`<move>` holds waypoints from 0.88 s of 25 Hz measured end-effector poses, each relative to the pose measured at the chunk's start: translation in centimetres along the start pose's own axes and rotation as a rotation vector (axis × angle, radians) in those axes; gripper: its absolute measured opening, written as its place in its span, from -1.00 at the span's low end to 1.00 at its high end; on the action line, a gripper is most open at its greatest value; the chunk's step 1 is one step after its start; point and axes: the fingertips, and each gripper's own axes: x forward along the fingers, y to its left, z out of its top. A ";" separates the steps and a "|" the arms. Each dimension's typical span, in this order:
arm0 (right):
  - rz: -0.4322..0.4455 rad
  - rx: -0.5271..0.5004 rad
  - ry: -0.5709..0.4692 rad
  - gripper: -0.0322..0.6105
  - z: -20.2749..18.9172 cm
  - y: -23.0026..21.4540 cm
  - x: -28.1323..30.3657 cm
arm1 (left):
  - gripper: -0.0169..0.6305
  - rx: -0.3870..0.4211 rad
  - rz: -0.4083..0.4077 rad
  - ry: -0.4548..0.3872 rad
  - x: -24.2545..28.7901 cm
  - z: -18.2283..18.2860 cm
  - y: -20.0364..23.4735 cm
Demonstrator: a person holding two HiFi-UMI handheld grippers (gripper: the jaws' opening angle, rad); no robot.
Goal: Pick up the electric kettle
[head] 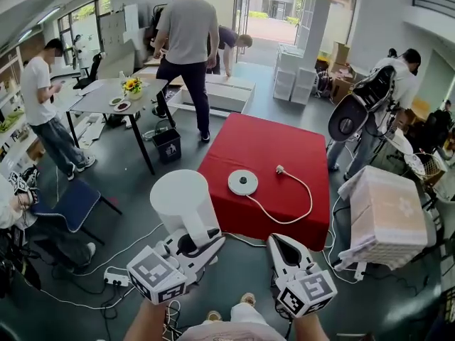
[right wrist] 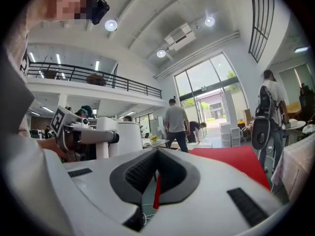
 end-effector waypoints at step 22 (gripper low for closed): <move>0.060 -0.020 -0.020 -0.89 0.6 1.3 -3.2 | -0.68 -0.015 0.028 -0.024 -1.0 -0.4 -3.8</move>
